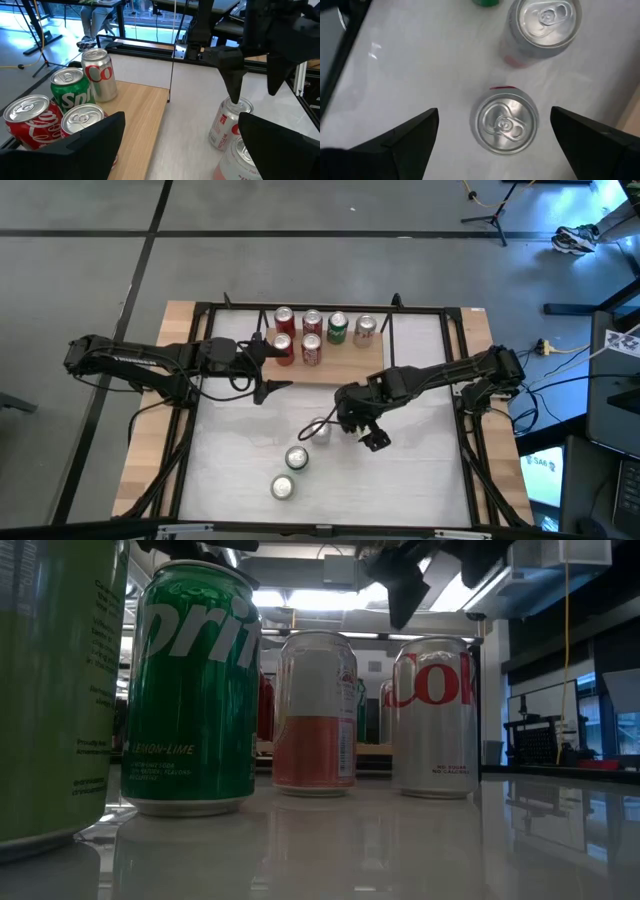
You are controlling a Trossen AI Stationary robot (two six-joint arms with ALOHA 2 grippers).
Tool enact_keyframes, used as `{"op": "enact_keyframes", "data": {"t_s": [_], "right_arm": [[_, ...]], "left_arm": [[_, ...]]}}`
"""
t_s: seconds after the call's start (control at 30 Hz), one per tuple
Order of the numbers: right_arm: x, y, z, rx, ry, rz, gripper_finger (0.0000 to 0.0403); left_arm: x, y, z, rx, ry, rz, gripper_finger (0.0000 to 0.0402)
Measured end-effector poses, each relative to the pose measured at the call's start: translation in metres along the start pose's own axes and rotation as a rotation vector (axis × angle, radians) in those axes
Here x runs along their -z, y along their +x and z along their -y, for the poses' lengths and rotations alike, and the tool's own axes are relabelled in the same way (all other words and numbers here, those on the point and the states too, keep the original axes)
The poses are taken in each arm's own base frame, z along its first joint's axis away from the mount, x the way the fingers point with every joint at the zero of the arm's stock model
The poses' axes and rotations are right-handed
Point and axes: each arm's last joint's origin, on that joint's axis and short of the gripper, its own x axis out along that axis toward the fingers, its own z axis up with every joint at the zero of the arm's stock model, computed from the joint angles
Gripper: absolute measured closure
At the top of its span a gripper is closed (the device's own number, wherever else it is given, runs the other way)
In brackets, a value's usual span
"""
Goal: Place canned beverage on shelf
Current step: Put the silver soda can on the shelf aligned with the other silver soda can
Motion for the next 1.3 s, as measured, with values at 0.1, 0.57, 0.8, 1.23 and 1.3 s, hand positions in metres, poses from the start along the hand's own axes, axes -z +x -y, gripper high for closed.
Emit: {"op": "enact_keyframes", "data": {"t_s": [0.1, 0.57, 0.8, 1.23, 1.3], "right_arm": [[-0.001, -0.001, -0.001, -0.008, 0.093, 0.006, 0.0026], [-0.001, -0.001, 0.0, 0.026, 0.519, 0.005, 0.0026], [0.0, 0.0, 0.001, 0.057, 0.571, 0.006, 0.0026], [0.008, 0.026, -0.013, 0.134, 0.526, -0.018, 0.0027], [0.011, 0.03, -0.014, 0.165, 0.52, -0.027, 0.0027]], "left_arm": [[0.0, 0.0, 0.0, 0.0, 0.0, 0.0, 0.0023], [0.0, 0.0, 0.0, 0.0, 0.006, 0.0, 0.0023], [0.0, 0.0, 0.0, 0.0, 0.007, 0.0, 0.0023], [0.0, 0.0, 0.0, 0.0, 0.007, 0.0, 0.0023], [0.0, 0.0, 0.0, 0.001, 0.007, 0.0, 0.0023]]}}
